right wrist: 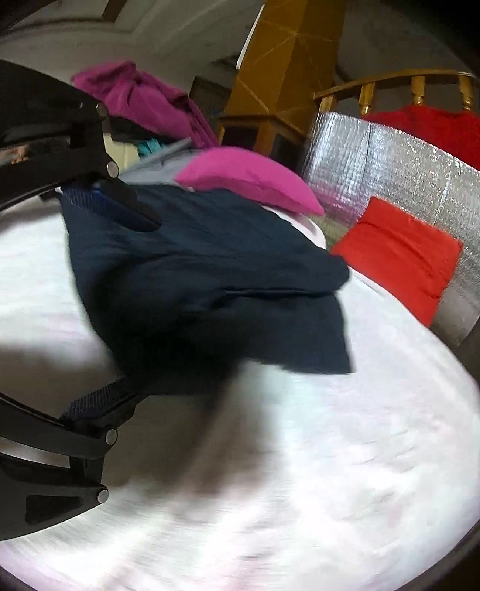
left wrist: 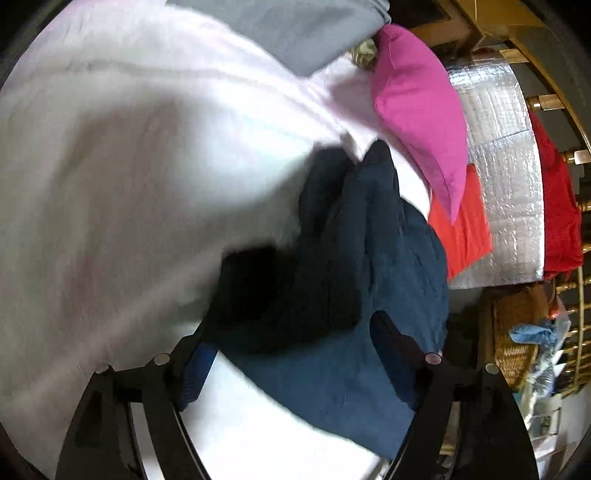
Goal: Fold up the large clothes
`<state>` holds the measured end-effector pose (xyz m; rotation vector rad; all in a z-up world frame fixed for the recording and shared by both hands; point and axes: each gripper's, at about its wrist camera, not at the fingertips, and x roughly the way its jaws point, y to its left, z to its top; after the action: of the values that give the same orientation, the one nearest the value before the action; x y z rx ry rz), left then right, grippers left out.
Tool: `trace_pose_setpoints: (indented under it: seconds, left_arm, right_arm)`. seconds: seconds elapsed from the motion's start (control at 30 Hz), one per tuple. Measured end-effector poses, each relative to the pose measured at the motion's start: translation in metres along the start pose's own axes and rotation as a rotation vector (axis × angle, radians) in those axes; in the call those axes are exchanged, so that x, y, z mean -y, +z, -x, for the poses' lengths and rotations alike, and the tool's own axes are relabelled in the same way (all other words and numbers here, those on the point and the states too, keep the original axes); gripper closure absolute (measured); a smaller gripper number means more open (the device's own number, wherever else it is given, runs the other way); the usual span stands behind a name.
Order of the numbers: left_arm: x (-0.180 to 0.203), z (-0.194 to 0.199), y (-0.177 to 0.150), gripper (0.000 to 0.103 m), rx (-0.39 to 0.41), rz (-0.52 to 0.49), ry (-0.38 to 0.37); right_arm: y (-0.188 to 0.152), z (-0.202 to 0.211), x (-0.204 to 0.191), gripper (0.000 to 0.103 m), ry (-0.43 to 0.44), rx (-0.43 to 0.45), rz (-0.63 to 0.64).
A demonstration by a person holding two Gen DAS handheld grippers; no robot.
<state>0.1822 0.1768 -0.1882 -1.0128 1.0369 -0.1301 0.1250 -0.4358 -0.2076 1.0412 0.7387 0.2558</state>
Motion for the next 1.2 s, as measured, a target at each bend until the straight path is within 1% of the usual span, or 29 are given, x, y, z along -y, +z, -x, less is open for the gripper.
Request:
trace_pose_setpoints:
  seconds: [0.03, 0.1, 0.13, 0.2, 0.23, 0.27, 0.3, 0.33, 0.37, 0.4, 0.43, 0.47, 0.5, 0.53, 0.57, 0.63, 0.7, 0.8, 0.87, 0.9, 0.97, 1.0, 1.03, 1.07, 1.1, 1.13, 1.17, 1.2]
  left_arm:
    - [-0.001, -0.004, -0.005, 0.021, -0.015, 0.001, -0.003]
    - [-0.003, -0.014, -0.006, 0.022, -0.026, 0.016, 0.007]
    - [-0.003, -0.015, -0.005, 0.022, -0.017, 0.019, 0.001]
    - [-0.001, -0.013, -0.001, 0.022, 0.028, 0.006, -0.019]
    - [0.000, -0.014, 0.001, 0.023, 0.044, -0.001, -0.031]
    - [0.002, -0.017, 0.004, 0.023, 0.051, 0.000, -0.037]
    - [0.001, -0.019, 0.006, 0.030, 0.058, 0.004, -0.044]
    - [0.001, -0.021, 0.009, 0.046, 0.063, 0.004, -0.055]
    - [0.003, -0.024, 0.010, 0.050, 0.055, -0.005, -0.069]
    - [0.005, -0.026, 0.012, 0.056, 0.057, -0.016, -0.072]
    - [0.008, -0.026, 0.012, 0.062, 0.066, -0.034, -0.069]
    - [0.012, -0.024, 0.012, 0.066, 0.076, -0.066, -0.066]
    - [0.016, -0.022, 0.012, 0.072, 0.085, -0.089, -0.064]
    - [0.018, -0.018, 0.012, 0.077, 0.091, -0.102, -0.065]
    - [0.020, -0.015, 0.012, 0.079, 0.098, -0.117, -0.071]
    - [0.024, -0.007, 0.014, 0.082, 0.111, -0.135, -0.084]
    - [0.023, 0.002, 0.015, 0.084, 0.120, -0.138, -0.099]
    - [0.022, 0.014, 0.012, 0.084, 0.122, -0.145, -0.098]
    - [0.024, 0.019, 0.009, 0.084, 0.121, -0.161, -0.080]
    - [0.025, 0.018, 0.006, 0.084, 0.118, -0.179, -0.052]
    - [0.027, 0.006, 0.004, 0.082, 0.090, -0.202, 0.025]
    - [0.025, -0.002, 0.004, 0.072, 0.068, -0.203, 0.066]
    - [0.023, -0.009, 0.005, 0.058, 0.050, -0.197, 0.110]
    - [0.018, -0.012, 0.007, 0.054, 0.040, -0.177, 0.133]
    - [0.015, -0.011, 0.008, 0.046, 0.037, -0.159, 0.136]
    - [0.012, -0.009, 0.010, 0.041, 0.033, -0.144, 0.138]
    - [0.010, -0.007, 0.012, 0.041, 0.031, -0.132, 0.143]
    - [0.009, -0.003, 0.012, 0.041, 0.038, -0.124, 0.145]
  right_arm:
    - [-0.004, -0.004, -0.001, 0.021, 0.008, -0.007, 0.004]
    - [-0.008, -0.019, -0.001, 0.021, -0.005, -0.024, 0.004]
    - [-0.007, -0.025, -0.002, 0.021, -0.007, -0.020, 0.000]
    - [-0.004, -0.034, -0.007, 0.021, 0.019, 0.017, 0.014]
    - [-0.003, -0.037, -0.009, 0.024, 0.018, 0.023, 0.022]
    - [-0.001, -0.045, -0.011, 0.032, -0.004, 0.023, 0.023]
    - [0.000, -0.052, -0.011, 0.040, -0.023, 0.021, 0.020]
    - [0.002, -0.059, -0.011, 0.047, -0.028, 0.016, 0.013]
    - [0.002, -0.063, -0.010, 0.052, -0.025, 0.031, 0.006]
    - [0.002, -0.064, -0.013, 0.053, -0.032, 0.039, 0.007]
    - [0.001, -0.065, -0.017, 0.058, -0.049, 0.042, 0.021]
    - [0.000, -0.065, -0.021, 0.062, -0.062, 0.046, 0.038]
    - [-0.001, -0.064, -0.025, 0.065, -0.074, 0.049, 0.058]
    - [-0.002, -0.062, -0.031, 0.069, -0.085, 0.054, 0.082]
    - [-0.002, -0.058, -0.038, 0.072, -0.092, 0.064, 0.111]
    - [-0.004, -0.050, -0.050, 0.074, -0.094, 0.083, 0.151]
    - [-0.008, -0.042, -0.060, 0.075, -0.089, 0.095, 0.180]
    - [-0.018, -0.027, -0.069, 0.076, -0.075, 0.105, 0.213]
    - [-0.025, -0.021, -0.070, 0.076, -0.083, 0.100, 0.239]
    - [-0.028, -0.022, -0.068, 0.076, -0.100, 0.089, 0.250]
    - [-0.028, -0.031, -0.057, 0.076, -0.133, 0.056, 0.230]
    - [-0.027, -0.039, -0.048, 0.075, -0.148, 0.032, 0.206]
    - [-0.027, -0.043, -0.043, 0.070, -0.153, 0.023, 0.191]
    - [-0.027, -0.041, -0.034, 0.065, -0.153, 0.022, 0.176]
    - [-0.027, -0.039, -0.033, 0.062, -0.156, 0.022, 0.173]
    - [-0.027, -0.038, -0.034, 0.056, -0.163, 0.016, 0.177]
    - [-0.026, -0.034, -0.035, 0.052, -0.185, 0.006, 0.182]
    - [-0.026, -0.031, -0.038, 0.051, -0.200, -0.004, 0.187]
